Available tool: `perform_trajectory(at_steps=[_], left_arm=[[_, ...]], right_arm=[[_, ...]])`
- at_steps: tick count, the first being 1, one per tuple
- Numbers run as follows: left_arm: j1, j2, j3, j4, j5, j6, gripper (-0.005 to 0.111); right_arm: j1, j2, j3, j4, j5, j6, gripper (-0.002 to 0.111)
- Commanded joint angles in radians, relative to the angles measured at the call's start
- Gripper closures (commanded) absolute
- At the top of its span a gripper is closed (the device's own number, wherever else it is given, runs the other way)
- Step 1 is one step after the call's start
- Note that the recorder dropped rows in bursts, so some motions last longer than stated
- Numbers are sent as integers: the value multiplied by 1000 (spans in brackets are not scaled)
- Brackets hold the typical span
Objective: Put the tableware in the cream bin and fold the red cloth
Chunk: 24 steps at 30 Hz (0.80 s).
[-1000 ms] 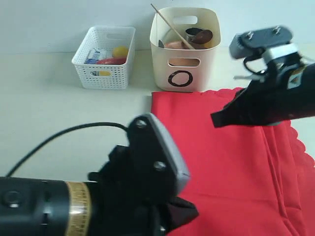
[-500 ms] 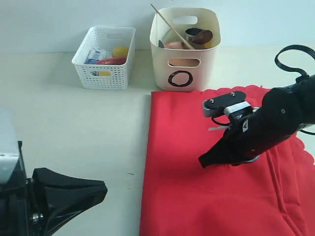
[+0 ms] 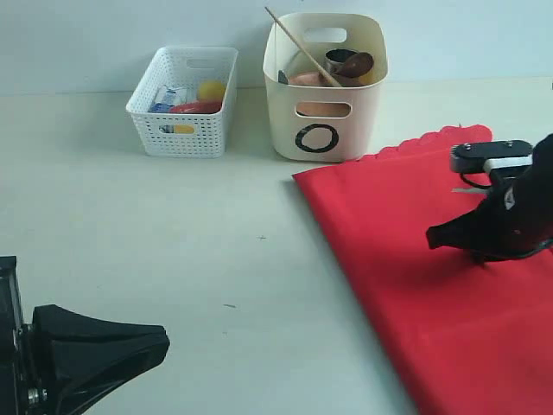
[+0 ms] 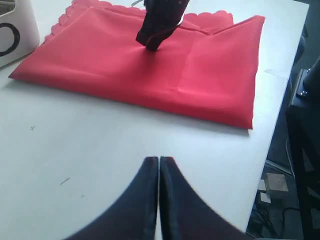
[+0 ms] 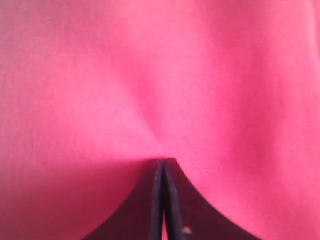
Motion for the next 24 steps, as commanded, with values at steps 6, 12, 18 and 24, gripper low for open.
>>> perform_trajectory(at_steps=[6, 12, 18, 24], left_arm=[[2, -4, 7, -3, 2, -32, 104], [2, -4, 7, -3, -7, -32, 104], [2, -4, 27, -3, -7, -32, 104], [2, -4, 35, -3, -7, -37, 104]], right_arm=[[-83, -154, -23, -89, 47, 102, 108], [27, -230, -35, 227, -38, -183, 108], [96, 2, -35, 211, -56, -238, 108], [-82, 129, -35, 49, 0, -113, 108]])
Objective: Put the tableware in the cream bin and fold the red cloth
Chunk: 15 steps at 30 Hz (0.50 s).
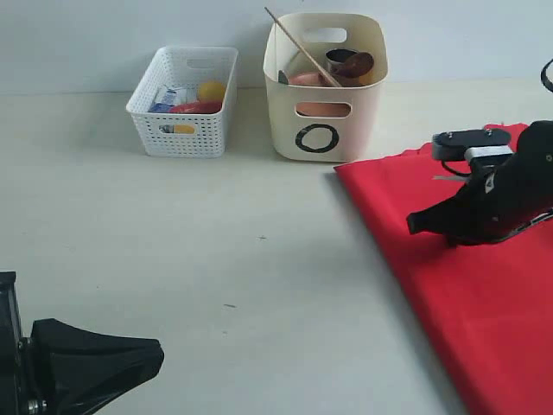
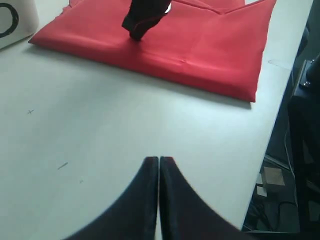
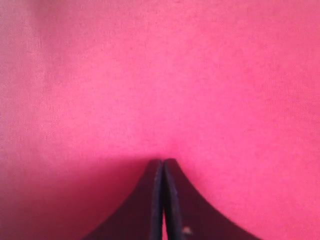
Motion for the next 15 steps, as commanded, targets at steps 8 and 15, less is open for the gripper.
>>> perform_trajectory(at_steps=[8, 15], left_arm=[[2, -4, 5, -3, -8, -11, 104], [2, -2, 5, -3, -8, -20, 104]], right_arm=[[-169, 44, -18, -159, 61, 140, 108], [-169, -132, -25, -164, 137, 140, 108]])
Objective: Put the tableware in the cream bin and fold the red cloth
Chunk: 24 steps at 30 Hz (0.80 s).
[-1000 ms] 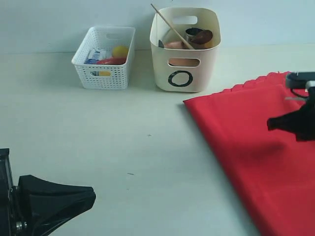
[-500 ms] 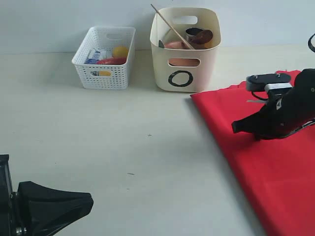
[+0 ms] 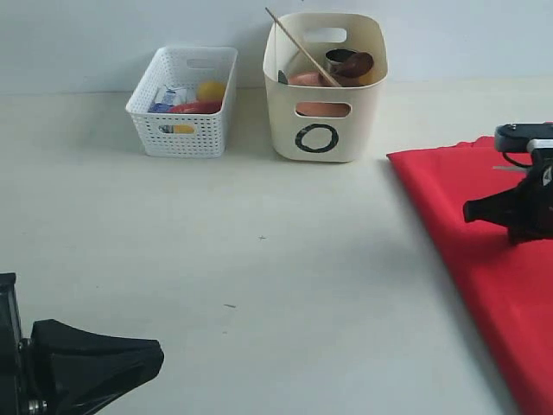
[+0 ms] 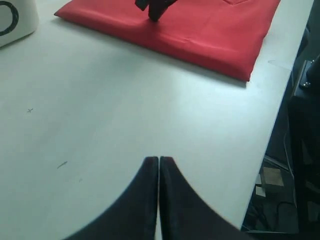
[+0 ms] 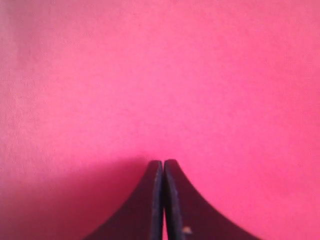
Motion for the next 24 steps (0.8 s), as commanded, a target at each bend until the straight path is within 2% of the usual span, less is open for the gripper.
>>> perform_trajectory(at_steps=[1, 8, 12, 18, 24], left_arm=[[2, -2, 4, -3, -8, -16, 104], [2, -2, 4, -3, -4, -31, 104], [2, -2, 4, -3, -4, -46, 104], [2, -2, 4, -3, -6, -53, 104], [2, -2, 4, -3, -14, -49, 104]], right_arm=[[-9, -101, 4, -9, 62, 9, 108], [-54, -10, 4, -18, 51, 36, 108], [-59, 119, -6, -16, -59, 38, 108], [-59, 270, -184, 18, -45, 35, 108], [16, 370, -379, 37, -35, -31, 108]])
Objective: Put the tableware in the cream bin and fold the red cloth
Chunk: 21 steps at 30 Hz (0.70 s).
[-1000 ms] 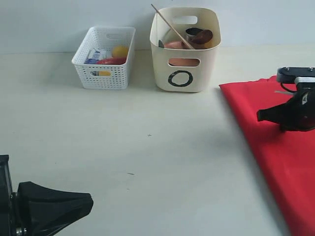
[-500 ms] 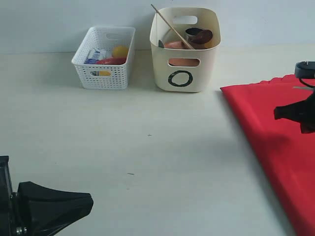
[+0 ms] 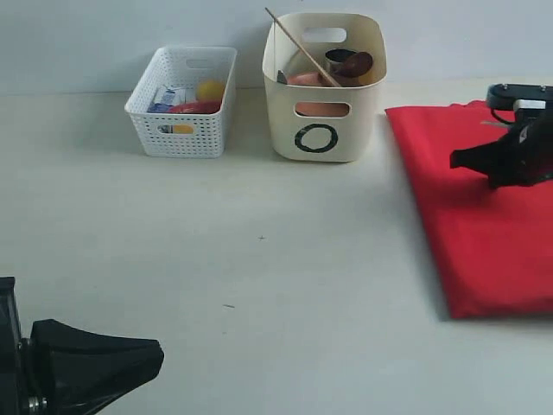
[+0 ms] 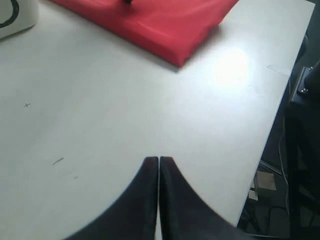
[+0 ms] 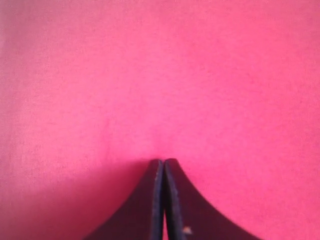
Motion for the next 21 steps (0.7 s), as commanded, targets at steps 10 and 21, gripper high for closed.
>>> perform_trajectory(at_steps=[10, 21], left_arm=[[2, -2, 7, 8, -13, 20, 104], [2, -2, 11, 4, -15, -8, 104]], right_arm=[[116, 5, -255, 73, 372, -147, 108], [-9, -91, 7, 38, 285, -103, 108]])
